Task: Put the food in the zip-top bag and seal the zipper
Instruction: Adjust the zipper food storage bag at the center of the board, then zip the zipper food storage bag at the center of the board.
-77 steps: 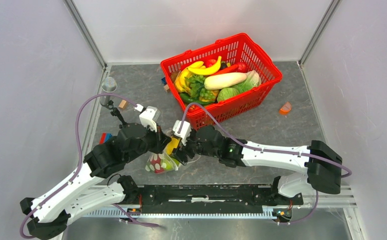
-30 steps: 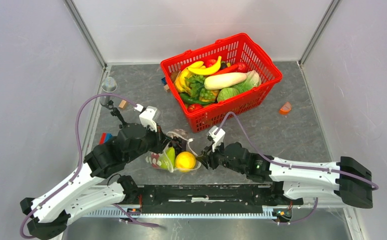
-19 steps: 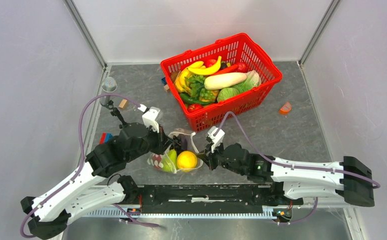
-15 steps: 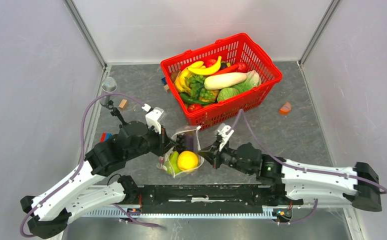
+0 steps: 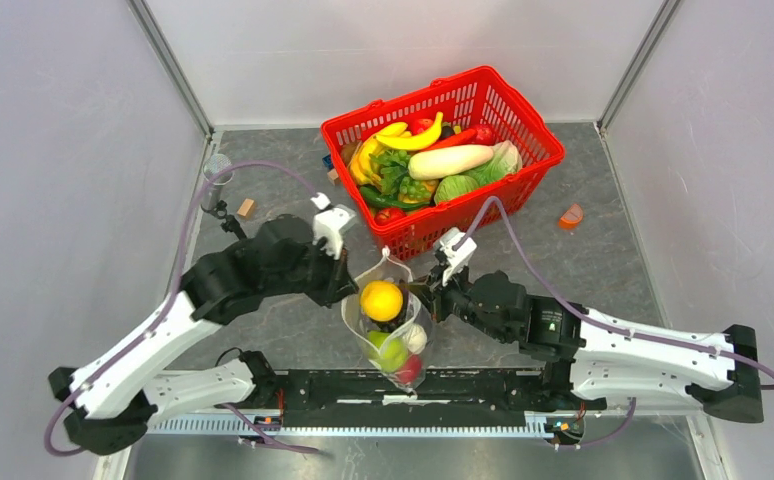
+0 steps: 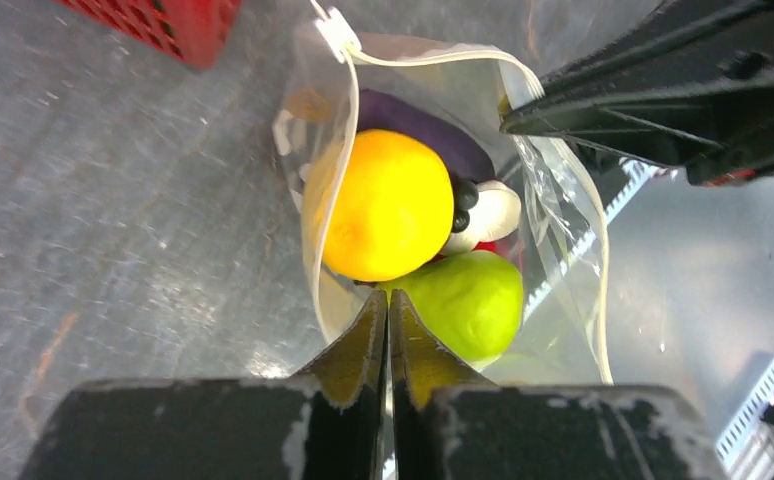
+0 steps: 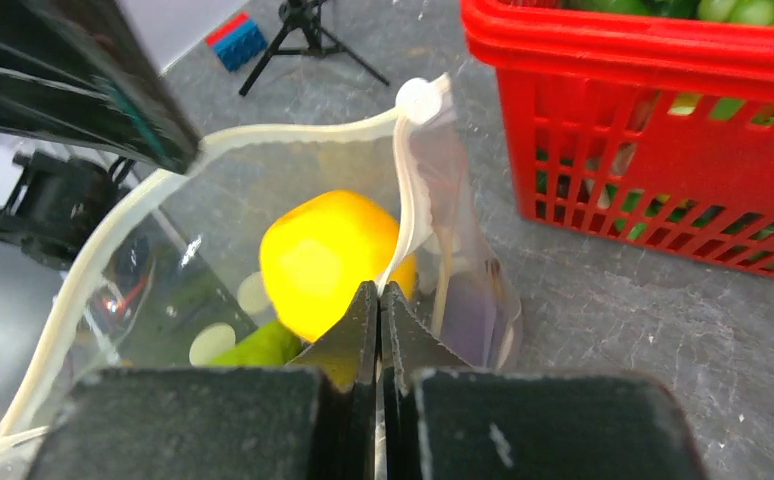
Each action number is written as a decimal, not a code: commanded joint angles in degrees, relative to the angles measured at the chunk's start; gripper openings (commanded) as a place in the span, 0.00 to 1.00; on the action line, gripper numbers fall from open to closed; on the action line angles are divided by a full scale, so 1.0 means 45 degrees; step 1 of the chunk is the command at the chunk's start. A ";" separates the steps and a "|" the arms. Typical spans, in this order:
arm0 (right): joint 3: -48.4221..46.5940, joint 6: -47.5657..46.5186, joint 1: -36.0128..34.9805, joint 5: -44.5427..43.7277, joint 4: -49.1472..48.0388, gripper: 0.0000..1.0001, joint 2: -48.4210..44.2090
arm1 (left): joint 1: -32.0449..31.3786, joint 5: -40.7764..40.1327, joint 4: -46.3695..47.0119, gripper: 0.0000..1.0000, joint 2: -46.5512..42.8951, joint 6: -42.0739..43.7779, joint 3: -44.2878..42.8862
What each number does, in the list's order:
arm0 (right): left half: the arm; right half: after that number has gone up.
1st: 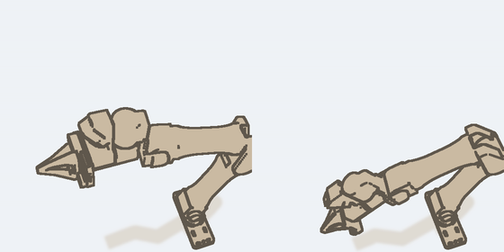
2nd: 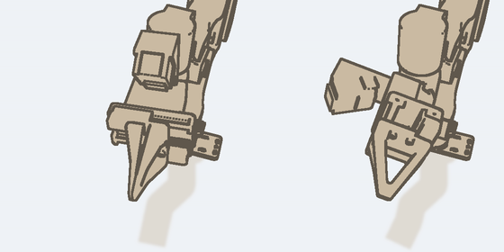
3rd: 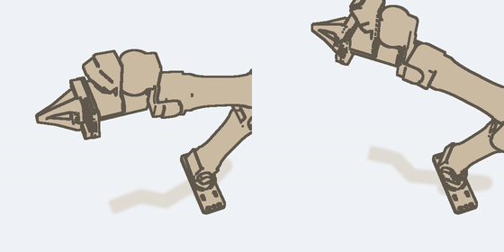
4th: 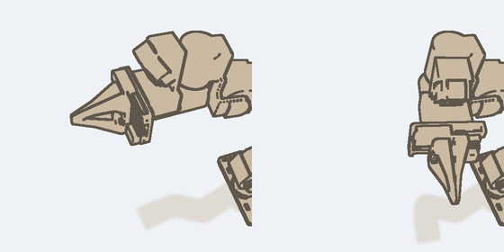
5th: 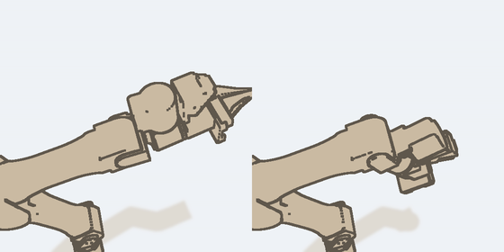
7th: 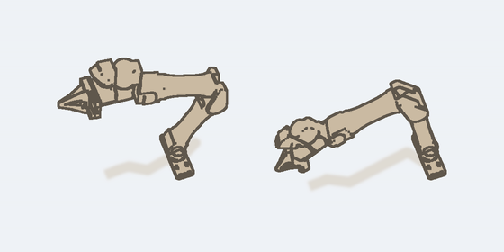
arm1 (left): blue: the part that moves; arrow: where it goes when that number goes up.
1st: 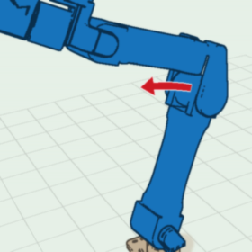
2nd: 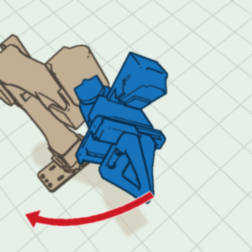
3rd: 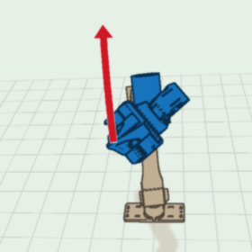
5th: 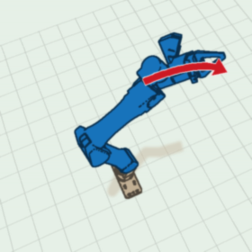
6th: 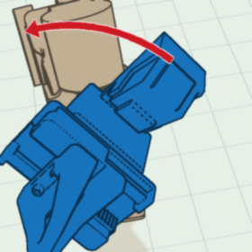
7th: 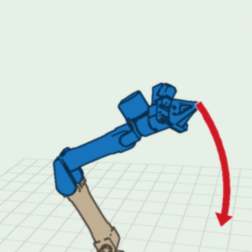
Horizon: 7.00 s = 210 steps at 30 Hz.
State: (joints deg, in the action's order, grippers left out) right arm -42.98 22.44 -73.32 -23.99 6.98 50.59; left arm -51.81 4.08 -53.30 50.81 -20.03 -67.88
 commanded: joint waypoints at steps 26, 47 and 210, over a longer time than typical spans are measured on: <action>0.2416 0.1309 -0.0025 -0.2062 -0.3754 0.00 -0.0991 | 0.0029 0.0530 0.3462 1.00 -0.4252 -0.3999 0.4510; 0.2071 0.1000 -0.0016 -0.1069 -0.4668 0.00 -0.0539 | 0.0029 -0.0861 0.4651 0.80 -0.2730 -0.3130 0.4615; 0.2481 -0.5884 1.3150 1.8887 -0.2406 0.00 -0.2701 | -0.2455 0.3448 0.8026 0.48 0.7247 0.8346 -0.3251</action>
State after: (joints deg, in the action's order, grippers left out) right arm -31.55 -3.25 -13.78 59.53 -2.48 39.16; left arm -63.20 16.14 -19.07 81.47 12.62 -81.14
